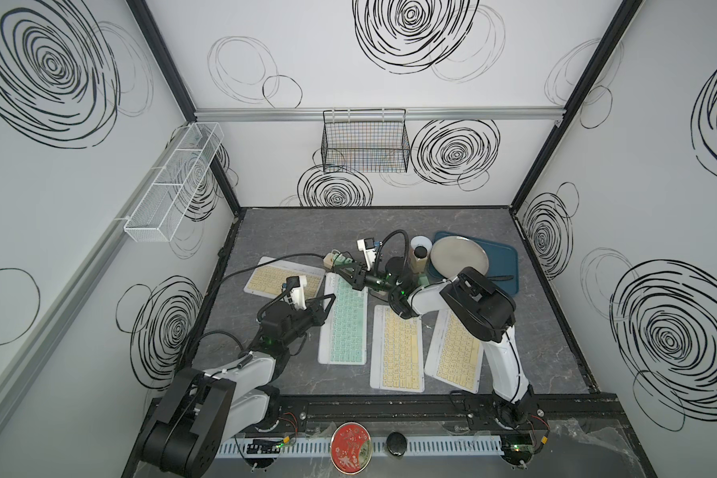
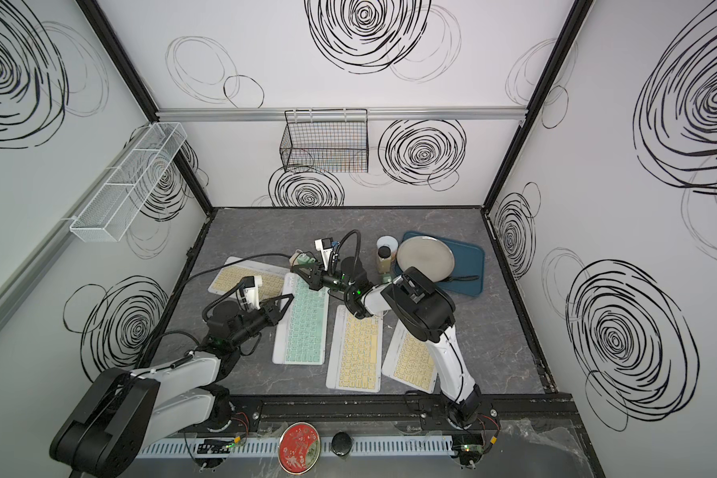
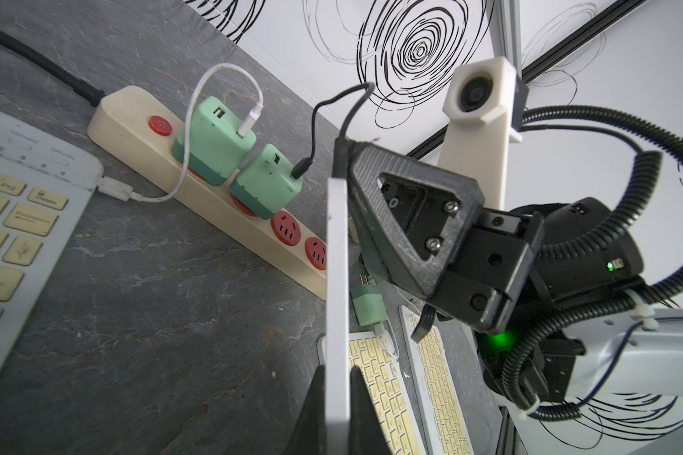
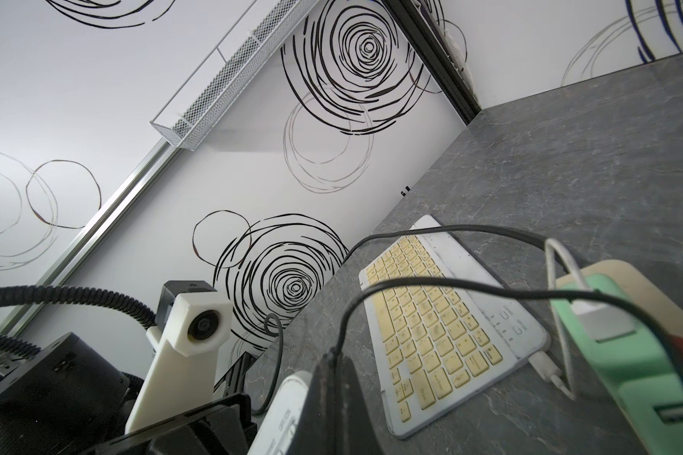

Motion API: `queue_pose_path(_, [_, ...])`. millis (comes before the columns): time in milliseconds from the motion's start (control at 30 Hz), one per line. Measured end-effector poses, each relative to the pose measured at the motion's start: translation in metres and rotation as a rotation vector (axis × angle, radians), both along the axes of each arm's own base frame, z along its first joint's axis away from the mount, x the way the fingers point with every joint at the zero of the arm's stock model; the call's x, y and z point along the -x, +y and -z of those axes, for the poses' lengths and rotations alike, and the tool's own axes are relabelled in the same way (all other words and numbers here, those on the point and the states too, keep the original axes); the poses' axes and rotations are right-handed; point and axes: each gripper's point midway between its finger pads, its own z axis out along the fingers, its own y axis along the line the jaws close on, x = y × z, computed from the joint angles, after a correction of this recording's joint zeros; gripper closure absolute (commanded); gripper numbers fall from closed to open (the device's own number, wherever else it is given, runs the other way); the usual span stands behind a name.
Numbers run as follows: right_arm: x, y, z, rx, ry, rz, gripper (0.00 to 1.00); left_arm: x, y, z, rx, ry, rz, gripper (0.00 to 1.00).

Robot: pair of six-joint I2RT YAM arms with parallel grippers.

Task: Unplug the wireless keyboard
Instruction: Remove the power cord from the keyboard.

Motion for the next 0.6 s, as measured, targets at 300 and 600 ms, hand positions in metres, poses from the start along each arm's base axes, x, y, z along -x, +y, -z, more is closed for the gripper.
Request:
queue_pose_path(300, [-0.0053,-0.002,-0.0034,-0.006,-0.006,0.01,1.0,0.001,0.0,-0.001,0.001,-0.004,0.001,1.0])
queue_pose_path(600, [-0.0063,-0.0013,-0.0088,-0.016,-0.019,0.005,0.89,0.0048,0.0014,-0.0035,-0.001,-0.013,-0.001,1.0])
